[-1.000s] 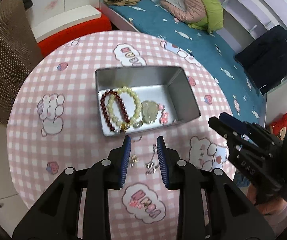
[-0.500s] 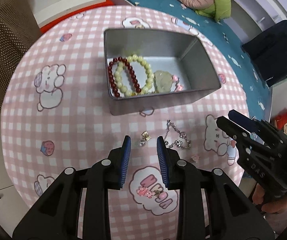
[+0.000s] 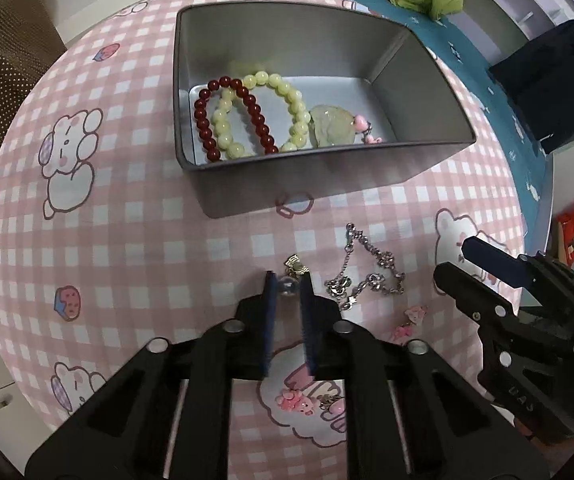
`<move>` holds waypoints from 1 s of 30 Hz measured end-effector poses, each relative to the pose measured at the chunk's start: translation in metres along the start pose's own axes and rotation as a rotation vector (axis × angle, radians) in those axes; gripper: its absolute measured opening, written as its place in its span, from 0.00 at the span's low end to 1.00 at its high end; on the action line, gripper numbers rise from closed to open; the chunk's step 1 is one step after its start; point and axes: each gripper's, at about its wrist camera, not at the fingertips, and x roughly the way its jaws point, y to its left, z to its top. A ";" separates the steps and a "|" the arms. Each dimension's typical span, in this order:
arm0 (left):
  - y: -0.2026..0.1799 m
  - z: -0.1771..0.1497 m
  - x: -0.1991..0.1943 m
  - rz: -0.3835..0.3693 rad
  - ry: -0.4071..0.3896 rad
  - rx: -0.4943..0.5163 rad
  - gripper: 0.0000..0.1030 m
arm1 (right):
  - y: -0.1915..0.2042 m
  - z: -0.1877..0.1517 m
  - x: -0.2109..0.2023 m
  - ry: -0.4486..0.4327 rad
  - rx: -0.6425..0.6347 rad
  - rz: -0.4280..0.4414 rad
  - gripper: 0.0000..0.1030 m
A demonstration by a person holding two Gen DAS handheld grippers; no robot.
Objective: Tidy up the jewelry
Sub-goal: 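Grasp a silver chain with the left tool while the right tool grasps another chain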
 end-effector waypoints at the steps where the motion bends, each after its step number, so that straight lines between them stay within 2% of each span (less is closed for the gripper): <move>1: 0.000 0.000 0.000 0.000 -0.005 0.004 0.11 | 0.002 0.000 0.001 0.002 -0.003 0.003 0.35; 14: 0.008 -0.002 -0.017 -0.013 -0.034 -0.005 0.11 | 0.023 0.015 0.020 0.006 -0.068 0.040 0.35; 15: 0.009 -0.003 -0.019 -0.015 -0.037 -0.007 0.11 | 0.026 0.016 0.025 0.013 -0.074 0.046 0.33; 16: 0.010 -0.004 -0.022 -0.015 -0.041 -0.011 0.11 | 0.028 0.016 0.027 0.015 -0.082 0.042 0.28; 20: 0.015 -0.006 -0.030 -0.016 -0.057 -0.026 0.11 | 0.037 0.012 0.031 -0.002 -0.145 -0.019 0.17; 22: 0.014 -0.007 -0.033 -0.006 -0.069 -0.018 0.11 | 0.039 0.012 0.032 -0.009 -0.150 -0.046 0.08; 25: 0.016 -0.007 -0.039 -0.014 -0.081 -0.020 0.11 | 0.038 0.012 0.035 -0.008 -0.152 -0.051 0.03; 30: 0.008 -0.008 -0.049 -0.019 -0.107 -0.013 0.11 | 0.033 0.011 0.031 -0.012 -0.129 -0.041 0.03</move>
